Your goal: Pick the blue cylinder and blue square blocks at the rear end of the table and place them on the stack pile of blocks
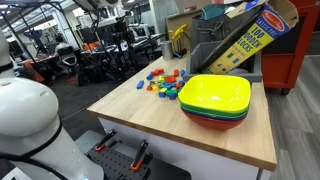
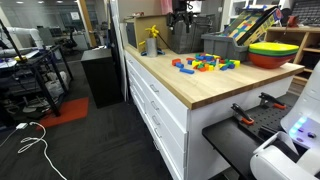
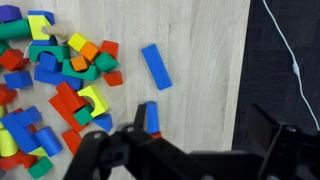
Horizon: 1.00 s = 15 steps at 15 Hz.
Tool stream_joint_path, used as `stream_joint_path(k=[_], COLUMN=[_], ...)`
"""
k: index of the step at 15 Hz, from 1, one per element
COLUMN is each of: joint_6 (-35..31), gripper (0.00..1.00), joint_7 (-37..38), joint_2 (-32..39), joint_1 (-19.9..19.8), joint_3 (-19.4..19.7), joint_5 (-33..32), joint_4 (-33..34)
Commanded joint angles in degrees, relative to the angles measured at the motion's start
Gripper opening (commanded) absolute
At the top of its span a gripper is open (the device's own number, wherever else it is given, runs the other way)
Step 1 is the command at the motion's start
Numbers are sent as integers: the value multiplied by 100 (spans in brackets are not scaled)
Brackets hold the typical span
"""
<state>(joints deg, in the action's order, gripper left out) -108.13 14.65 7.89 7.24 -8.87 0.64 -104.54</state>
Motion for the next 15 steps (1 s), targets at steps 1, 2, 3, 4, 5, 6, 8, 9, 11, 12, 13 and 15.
stream_joint_path(k=[1, 2, 3, 4, 5, 6, 8, 9, 11, 12, 13, 15], joint_6=[-77, -114, -186, -285, -418, -537, -762, -884, -1054, -1122, -1201, -1029], gripper=[100, 100, 100, 100, 100, 100, 100, 100, 100, 100, 100, 100], joint_7=[-371, -424, -260, -211, -191, -179, -187, -198, -228, -258, -239, -166], joint_2=[193, 285, 402, 504, 611, 722, 926, 1031, 1238, 1327, 1431, 1518], joint_1=[-10, -24, -19, -20, -17, -23, -36, -43, -67, -77, -79, -122], joint_3=[62, 74, 116, 145, 183, 218, 282, 315, 360, 369, 388, 334], joint_5=[477, 609, 628, 674, 649, 654, 642, 640, 682, 698, 698, 973], joint_4=[18, 52, 99, 129, 165, 210, 287, 330, 464, 525, 590, 732])
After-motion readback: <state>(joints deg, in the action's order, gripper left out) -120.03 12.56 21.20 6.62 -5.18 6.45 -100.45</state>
